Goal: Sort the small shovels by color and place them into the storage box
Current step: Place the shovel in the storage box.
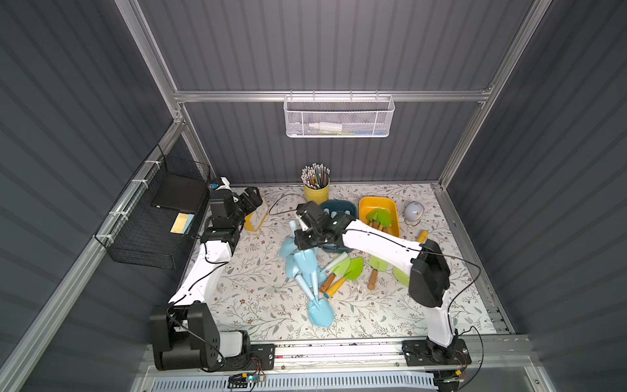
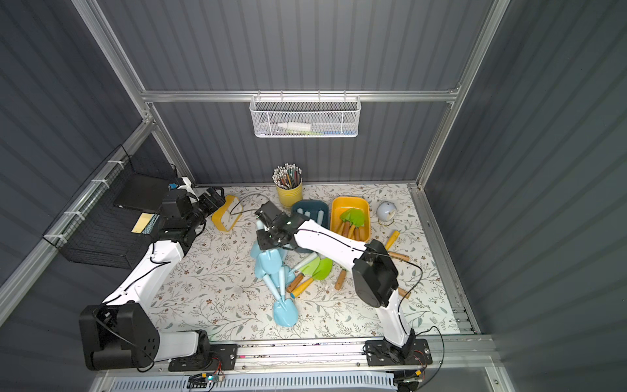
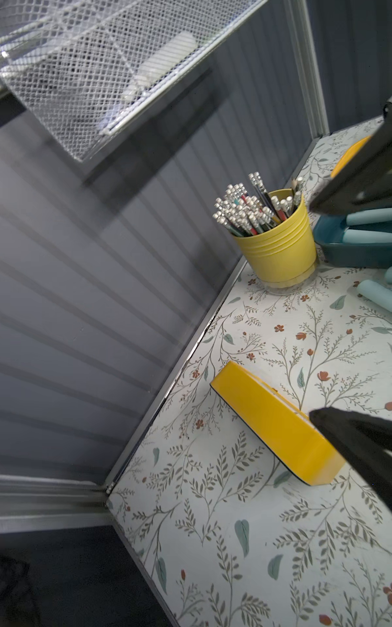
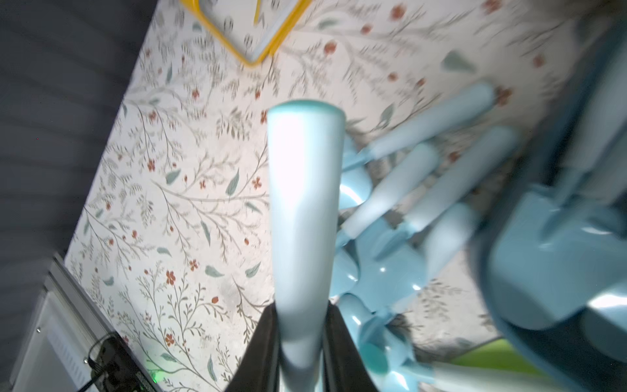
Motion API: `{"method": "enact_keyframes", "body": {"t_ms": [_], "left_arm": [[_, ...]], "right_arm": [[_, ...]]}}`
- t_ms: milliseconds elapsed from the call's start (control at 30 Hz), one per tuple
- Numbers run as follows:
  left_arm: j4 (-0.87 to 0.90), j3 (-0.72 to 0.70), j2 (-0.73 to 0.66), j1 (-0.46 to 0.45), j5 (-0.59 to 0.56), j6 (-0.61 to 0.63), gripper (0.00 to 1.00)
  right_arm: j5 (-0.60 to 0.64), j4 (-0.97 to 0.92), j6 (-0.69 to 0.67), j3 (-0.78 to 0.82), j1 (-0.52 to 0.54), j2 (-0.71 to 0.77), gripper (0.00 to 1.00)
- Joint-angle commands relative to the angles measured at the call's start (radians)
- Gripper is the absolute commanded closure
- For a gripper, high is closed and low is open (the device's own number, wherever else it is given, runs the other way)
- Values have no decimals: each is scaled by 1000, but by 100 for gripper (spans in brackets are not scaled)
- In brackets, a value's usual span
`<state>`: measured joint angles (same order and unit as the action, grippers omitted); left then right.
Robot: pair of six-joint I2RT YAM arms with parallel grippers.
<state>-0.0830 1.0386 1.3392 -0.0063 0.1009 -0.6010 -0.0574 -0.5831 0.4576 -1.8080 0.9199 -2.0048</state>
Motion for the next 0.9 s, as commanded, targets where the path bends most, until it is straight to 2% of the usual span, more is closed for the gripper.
{"method": "enact_keyframes", "body": {"t_ms": [0, 100, 233, 400, 667, 867], "left_arm": [[-58, -13, -46, -89, -21, 52, 8], [-103, -47, -60, -164, -43, 48, 8], [-165, -101, -44, -216, -58, 33, 8], [-209, -86, 28, -309, -121, 42, 9], [-159, 49, 184, -389, -149, 138, 9], [-153, 73, 239, -415, -153, 131, 9]], "right_arm": [[14, -12, -51, 41, -84, 43, 100], [36, -30, -83, 42, -182, 55, 100], [34, -60, -107, 2, -302, 31, 100], [14, -53, -130, -38, -391, -36, 100], [-54, -67, -149, -203, -406, -223, 100], [-129, -45, -108, -260, -405, -312, 100]]}}
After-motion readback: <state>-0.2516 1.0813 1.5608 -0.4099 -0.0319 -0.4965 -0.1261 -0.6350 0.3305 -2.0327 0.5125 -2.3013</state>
